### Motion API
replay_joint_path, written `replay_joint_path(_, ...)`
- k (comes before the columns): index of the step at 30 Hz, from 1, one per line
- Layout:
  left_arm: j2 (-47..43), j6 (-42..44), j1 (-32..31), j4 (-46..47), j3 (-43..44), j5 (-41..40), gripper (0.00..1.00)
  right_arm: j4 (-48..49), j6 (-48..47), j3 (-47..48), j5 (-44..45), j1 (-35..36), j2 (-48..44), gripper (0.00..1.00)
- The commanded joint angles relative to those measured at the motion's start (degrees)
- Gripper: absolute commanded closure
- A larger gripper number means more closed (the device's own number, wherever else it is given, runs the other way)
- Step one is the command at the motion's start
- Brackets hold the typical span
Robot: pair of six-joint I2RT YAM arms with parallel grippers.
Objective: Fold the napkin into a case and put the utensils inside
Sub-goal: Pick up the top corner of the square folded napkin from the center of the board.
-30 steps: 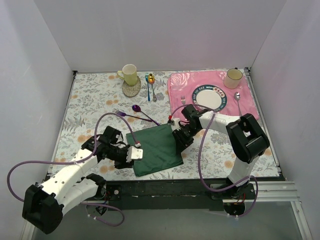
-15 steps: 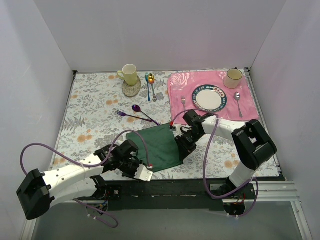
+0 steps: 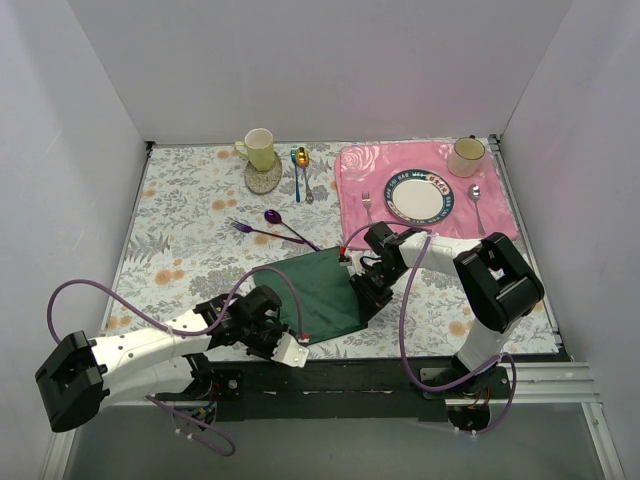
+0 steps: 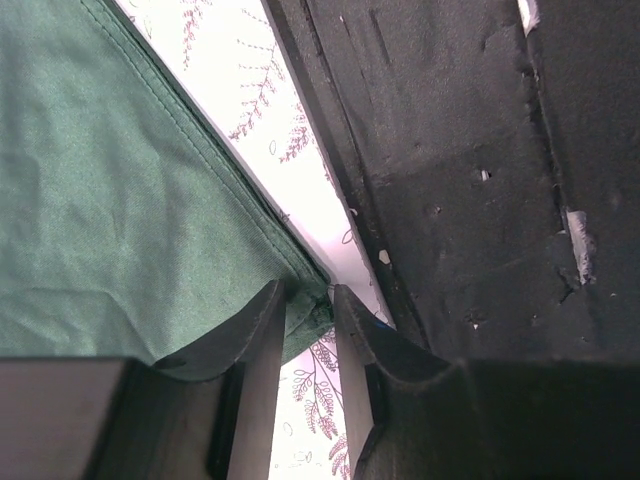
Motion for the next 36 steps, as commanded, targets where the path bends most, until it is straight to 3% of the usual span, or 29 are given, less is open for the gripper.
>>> replay_joint_path(1, -0.95, 0.39, -0.22, 0.04, 0.14, -0.68, 0.77, 0.46, -0.43, 0.07, 0.85, 0.05, 0.29, 0.78)
replay_joint_path(4, -1.65, -0.32, -0.31, -0.4, 1.11, 0.02, 0.78, 0.46, -0.52, 0.16, 0.59, 0.13, 0.21, 0.78)
replay_joint_path(14, -0.69, -2.07, -0.22, -1.37, 5.33, 1.34, 1.0, 0.2, -0.43, 0.77, 0.32, 0.13, 0.38, 0.78)
replay_joint_path(28, -2.53, -4.44, -0.22, -1.89, 7.79, -0.07, 1.0, -0.07, -0.87, 0.86, 0.06, 0.13, 0.47, 0.79)
replay_joint_path(36, -1.92, -8.22, 0.22, 4.34, 8.93, -3.84, 1.0, -0.07, -0.96, 1.12, 0.15, 0.31, 0.29, 0.79)
